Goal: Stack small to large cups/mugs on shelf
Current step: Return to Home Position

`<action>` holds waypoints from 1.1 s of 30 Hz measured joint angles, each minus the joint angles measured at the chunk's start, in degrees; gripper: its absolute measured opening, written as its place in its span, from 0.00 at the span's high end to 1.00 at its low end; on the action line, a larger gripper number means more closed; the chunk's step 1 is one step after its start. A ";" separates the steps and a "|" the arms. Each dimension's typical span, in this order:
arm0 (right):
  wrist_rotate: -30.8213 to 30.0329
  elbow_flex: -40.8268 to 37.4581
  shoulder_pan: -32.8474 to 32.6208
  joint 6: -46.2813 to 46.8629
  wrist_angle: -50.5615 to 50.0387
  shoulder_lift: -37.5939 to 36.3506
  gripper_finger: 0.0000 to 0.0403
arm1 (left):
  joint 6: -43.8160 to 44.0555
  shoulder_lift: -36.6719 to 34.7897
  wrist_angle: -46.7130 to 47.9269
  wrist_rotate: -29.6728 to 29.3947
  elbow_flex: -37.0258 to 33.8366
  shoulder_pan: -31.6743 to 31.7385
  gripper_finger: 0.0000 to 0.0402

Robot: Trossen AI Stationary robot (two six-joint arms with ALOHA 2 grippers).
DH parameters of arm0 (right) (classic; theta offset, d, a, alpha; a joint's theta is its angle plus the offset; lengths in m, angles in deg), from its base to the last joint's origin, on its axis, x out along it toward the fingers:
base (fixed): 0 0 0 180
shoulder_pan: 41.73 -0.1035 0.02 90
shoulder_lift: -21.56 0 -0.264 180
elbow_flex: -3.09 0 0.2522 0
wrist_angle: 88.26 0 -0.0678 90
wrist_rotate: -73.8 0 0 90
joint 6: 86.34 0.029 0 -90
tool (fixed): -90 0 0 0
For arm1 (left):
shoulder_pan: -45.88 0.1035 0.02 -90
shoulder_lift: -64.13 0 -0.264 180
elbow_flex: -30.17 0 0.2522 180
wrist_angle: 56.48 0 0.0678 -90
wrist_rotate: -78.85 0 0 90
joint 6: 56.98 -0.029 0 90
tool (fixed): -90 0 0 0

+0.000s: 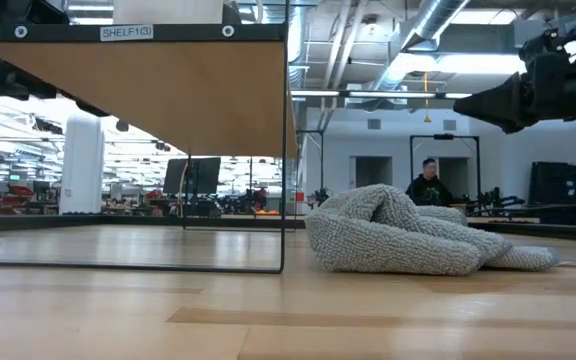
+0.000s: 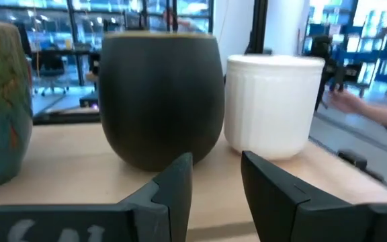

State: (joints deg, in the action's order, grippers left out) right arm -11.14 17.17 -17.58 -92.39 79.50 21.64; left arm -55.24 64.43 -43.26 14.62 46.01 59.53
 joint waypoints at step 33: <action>0.00 -0.02 0.00 0.03 0.02 0.00 0.69 | 9.05 0.45 -0.97 -26.26 -1.65 -0.13 0.70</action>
State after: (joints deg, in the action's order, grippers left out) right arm -11.14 17.14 -17.58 -92.36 79.52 21.64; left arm -46.19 64.88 -44.24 -11.64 44.36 59.40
